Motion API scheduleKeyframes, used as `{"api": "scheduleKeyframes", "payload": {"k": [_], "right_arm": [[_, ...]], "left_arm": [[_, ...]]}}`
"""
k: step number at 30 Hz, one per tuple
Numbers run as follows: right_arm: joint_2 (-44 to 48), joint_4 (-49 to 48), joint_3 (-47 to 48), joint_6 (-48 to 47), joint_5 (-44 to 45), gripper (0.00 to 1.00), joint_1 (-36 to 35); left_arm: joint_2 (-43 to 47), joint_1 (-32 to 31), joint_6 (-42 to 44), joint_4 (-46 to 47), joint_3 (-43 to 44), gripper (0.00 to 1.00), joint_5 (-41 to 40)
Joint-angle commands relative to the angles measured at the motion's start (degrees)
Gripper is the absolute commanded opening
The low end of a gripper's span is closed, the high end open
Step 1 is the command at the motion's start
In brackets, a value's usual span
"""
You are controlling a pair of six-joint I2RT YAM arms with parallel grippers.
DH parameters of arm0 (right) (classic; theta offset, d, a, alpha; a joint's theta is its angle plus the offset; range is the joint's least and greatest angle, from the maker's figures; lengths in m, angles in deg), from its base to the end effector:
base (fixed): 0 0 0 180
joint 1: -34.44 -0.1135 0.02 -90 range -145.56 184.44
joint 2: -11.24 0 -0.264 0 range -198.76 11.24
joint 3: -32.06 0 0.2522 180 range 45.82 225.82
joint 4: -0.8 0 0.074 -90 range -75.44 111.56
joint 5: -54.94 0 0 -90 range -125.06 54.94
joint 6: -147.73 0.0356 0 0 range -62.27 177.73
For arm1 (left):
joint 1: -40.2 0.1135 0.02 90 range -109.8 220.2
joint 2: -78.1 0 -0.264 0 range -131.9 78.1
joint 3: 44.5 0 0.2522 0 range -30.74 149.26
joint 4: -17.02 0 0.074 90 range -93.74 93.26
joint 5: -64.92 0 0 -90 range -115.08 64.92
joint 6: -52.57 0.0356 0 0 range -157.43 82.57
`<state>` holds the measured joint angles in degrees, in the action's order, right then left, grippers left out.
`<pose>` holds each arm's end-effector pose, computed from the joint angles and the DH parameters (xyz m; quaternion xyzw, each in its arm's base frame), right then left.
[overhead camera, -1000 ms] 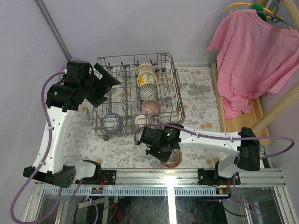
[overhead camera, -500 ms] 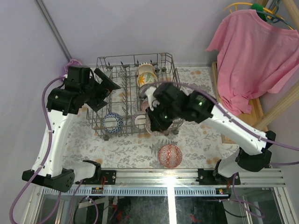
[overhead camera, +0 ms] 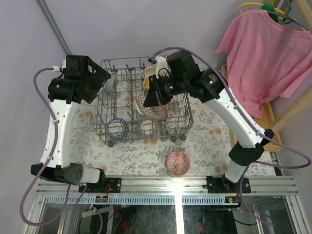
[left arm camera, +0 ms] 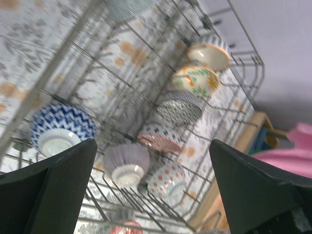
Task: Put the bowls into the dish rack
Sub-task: Place the bowl in the dish rack.
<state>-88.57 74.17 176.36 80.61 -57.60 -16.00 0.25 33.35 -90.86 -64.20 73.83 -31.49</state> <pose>0.2051 0.2696 0.4988 -0.2977 0.7965 0.4327 0.2995 0.2379 -0.0246 0.4639 -0.3803 0.8244 -0.1650 0.3854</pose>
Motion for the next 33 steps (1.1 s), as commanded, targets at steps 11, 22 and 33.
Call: {"api": "scheduleKeyframes", "payload": {"k": [11,22,33], "right_arm": [[2.8,-12.09,-3.16,6.19,-12.18,0.0,5.4],[2.52,-21.68,-6.61,12.05,-18.52,0.0,11.26],[-10.86,-37.04,4.45,23.74,-16.34,0.0,12.31]], "left_arm": [[-5.07,4.62,4.06,3.2,-6.98,0.99,-15.96],[-10.29,5.13,4.75,7.15,-11.14,0.93,-17.78],[-11.17,5.6,8.41,12.71,-17.5,0.74,-17.1]]}}
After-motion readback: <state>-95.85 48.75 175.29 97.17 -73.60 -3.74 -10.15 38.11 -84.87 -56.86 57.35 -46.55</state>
